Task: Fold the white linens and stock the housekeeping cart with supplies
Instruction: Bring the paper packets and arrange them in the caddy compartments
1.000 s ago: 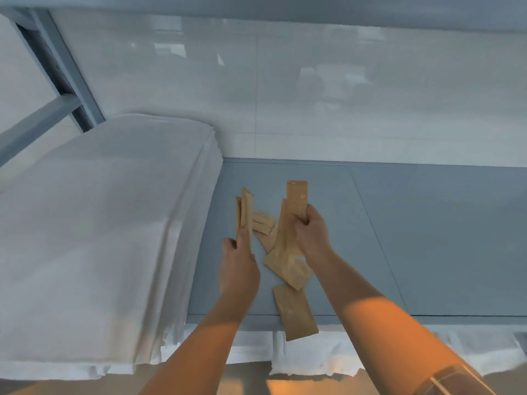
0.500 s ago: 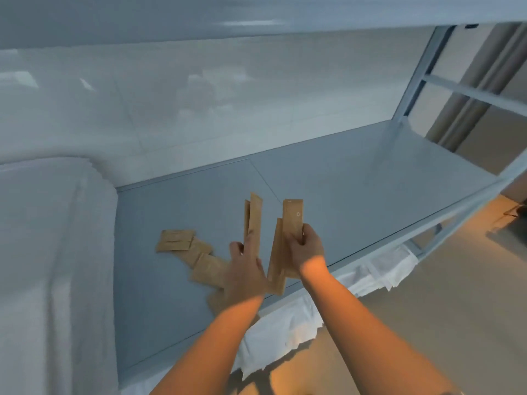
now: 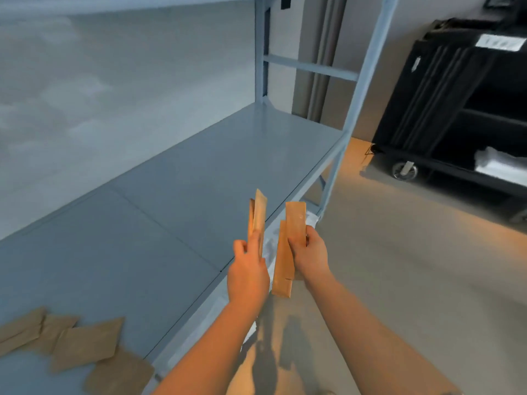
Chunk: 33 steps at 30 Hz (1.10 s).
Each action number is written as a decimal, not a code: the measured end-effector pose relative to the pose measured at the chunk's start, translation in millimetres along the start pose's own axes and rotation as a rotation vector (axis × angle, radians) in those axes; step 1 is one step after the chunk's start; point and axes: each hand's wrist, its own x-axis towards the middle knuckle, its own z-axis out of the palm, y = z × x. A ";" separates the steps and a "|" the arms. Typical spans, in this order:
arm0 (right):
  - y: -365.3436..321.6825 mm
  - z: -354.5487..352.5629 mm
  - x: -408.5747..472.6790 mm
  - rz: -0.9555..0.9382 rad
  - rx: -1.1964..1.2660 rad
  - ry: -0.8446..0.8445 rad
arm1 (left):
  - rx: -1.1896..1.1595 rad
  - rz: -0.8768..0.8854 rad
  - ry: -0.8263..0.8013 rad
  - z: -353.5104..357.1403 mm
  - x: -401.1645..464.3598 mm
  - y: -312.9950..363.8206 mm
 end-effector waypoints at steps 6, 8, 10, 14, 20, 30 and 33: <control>24.2 -96.2 56.8 0.099 0.065 0.167 | -0.024 0.174 -0.082 76.5 25.7 81.9; 30.5 -131.8 78.6 0.132 0.093 0.219 | -0.031 0.226 -0.112 105.5 34.4 113.3; 38.0 -168.8 99.8 0.152 0.105 0.256 | -0.044 0.260 -0.141 134.2 42.6 145.4; 54.6 -243.1 134.6 0.190 0.115 0.324 | -0.078 0.354 -0.187 187.9 54.0 207.3; 74.9 -324.8 177.9 0.240 0.160 0.439 | -0.062 0.448 -0.277 252.6 71.4 283.7; 93.3 -416.2 304.8 0.281 0.182 0.553 | -0.050 0.537 -0.375 364.7 149.4 397.0; 89.2 -446.5 367.2 0.261 0.158 0.584 | -0.064 0.559 -0.382 404.2 193.7 438.5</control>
